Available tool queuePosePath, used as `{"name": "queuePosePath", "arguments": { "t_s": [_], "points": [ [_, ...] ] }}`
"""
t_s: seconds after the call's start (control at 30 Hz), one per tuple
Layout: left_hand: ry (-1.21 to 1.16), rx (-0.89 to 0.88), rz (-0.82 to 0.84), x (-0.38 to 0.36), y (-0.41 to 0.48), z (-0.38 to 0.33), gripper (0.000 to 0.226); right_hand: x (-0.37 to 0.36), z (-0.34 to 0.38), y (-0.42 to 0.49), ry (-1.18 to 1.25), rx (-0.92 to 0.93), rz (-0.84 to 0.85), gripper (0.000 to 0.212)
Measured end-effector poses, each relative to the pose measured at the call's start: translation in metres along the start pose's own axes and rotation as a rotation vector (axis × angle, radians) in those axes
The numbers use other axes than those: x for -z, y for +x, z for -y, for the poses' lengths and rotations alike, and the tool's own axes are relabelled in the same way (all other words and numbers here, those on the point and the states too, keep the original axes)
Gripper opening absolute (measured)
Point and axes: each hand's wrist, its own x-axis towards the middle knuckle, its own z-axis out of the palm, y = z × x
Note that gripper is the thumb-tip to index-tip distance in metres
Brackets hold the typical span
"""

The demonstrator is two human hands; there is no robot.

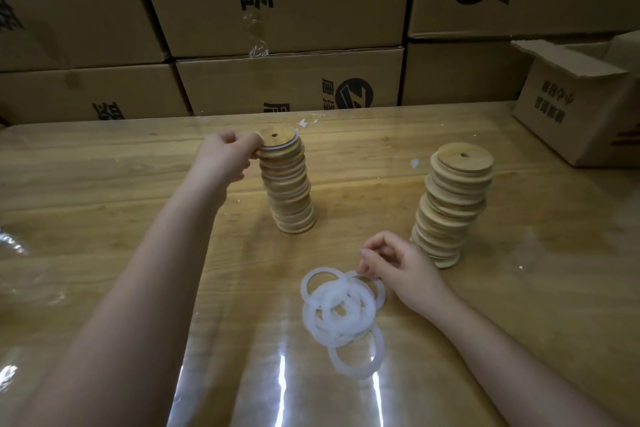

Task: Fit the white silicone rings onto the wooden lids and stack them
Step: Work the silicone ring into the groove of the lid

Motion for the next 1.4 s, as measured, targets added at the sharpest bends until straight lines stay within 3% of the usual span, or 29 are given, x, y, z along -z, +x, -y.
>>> {"name": "queuePosePath", "arguments": {
  "t_s": [0.33, 0.47, 0.6, 0.7, 0.8, 0.97, 1.03, 1.17, 1.3, 1.4],
  "points": [
    [0.053, -0.053, -0.062, 0.000, -0.004, 0.000, 0.023, 0.000, 0.002, -0.001, -0.026, -0.002, -0.009, 0.006],
    [-0.017, -0.308, -0.187, -0.009, -0.018, -0.004, 0.032, 0.000, 0.003, -0.001, -0.131, 0.011, -0.046, 0.014],
    [0.022, -0.505, 0.101, -0.040, -0.046, -0.019, 0.025, -0.001, 0.003, -0.001, -0.404, 0.135, -0.002, 0.015],
    [0.157, -0.593, 0.347, -0.075, -0.066, -0.029, 0.019, -0.001, 0.002, -0.001, -0.501, 0.119, 0.072, 0.019],
    [0.184, -0.528, 0.408, -0.110, -0.074, -0.039, 0.026, -0.001, 0.001, 0.000, -0.588, 0.098, 0.134, 0.024],
    [0.218, -0.194, 0.551, -0.146, -0.075, -0.055, 0.077, -0.001, 0.002, 0.000, -0.608, 0.086, 0.147, 0.032],
    [0.198, -0.140, 0.579, -0.150, -0.076, -0.060, 0.082, -0.001, 0.004, 0.000, -0.592, 0.084, 0.138, 0.039],
    [0.139, -0.150, 0.553, -0.149, -0.074, -0.068, 0.064, -0.001, 0.004, -0.002, -0.553, 0.098, 0.161, 0.018],
    [0.078, -0.162, 0.538, -0.145, -0.075, -0.070, 0.049, -0.001, 0.006, -0.003, -0.663, 0.170, 0.258, 0.035],
    [-0.076, -0.126, 0.558, -0.140, -0.078, -0.071, 0.029, -0.002, 0.007, -0.004, -0.707, 0.218, 0.280, 0.032]
  ]
}}
